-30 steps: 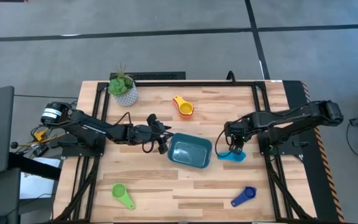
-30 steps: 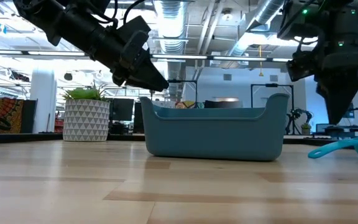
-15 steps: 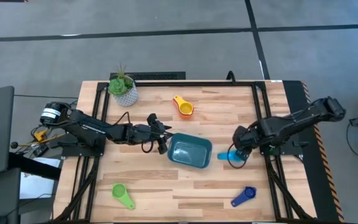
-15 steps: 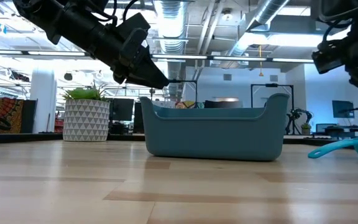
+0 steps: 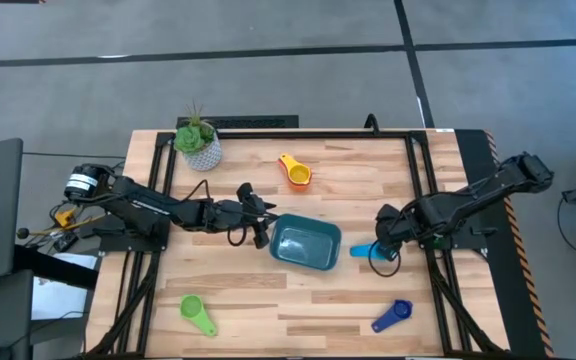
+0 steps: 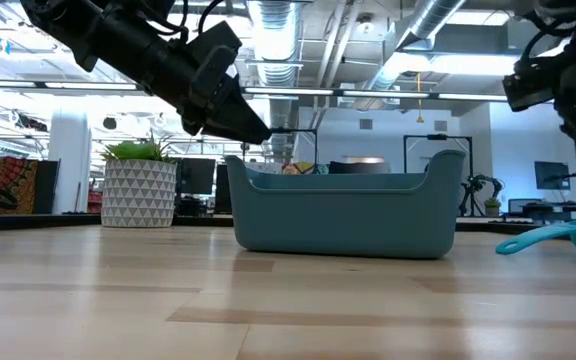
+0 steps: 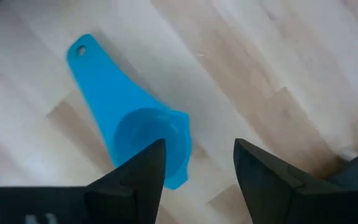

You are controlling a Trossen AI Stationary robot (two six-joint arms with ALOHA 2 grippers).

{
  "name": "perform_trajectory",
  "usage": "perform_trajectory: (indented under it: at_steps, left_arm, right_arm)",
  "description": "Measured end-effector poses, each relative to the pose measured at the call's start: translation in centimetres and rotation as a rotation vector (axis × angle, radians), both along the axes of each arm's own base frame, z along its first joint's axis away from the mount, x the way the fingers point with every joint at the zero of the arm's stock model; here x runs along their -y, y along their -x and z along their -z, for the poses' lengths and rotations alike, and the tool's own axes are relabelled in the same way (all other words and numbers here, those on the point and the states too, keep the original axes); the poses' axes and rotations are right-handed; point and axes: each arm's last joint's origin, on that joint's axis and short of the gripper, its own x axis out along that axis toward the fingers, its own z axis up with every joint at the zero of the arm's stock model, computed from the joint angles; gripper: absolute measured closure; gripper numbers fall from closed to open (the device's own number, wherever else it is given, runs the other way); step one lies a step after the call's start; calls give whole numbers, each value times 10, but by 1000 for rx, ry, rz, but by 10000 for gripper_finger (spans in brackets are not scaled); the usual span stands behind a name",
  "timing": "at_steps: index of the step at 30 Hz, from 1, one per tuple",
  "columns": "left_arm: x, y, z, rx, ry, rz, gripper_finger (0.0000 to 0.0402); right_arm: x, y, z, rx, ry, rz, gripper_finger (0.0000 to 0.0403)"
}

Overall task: Nest measuring cups in basket
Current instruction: Stack the green measuring cup on top of the yellow measuring cup

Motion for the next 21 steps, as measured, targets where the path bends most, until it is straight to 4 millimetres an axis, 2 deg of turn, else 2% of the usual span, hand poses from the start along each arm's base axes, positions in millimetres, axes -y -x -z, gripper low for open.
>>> perform_trajectory:
  at_steps: [13, 21]
  left_arm:
    - [1, 0, 1, -12, 5, 16, 246]
    - [1, 0, 1, -16, 5, 16, 246]
  right_arm:
    - [-6, -14, 25, -153, 64, -28, 217]
    - [-9, -21, 30, -140, 57, -70, 236]
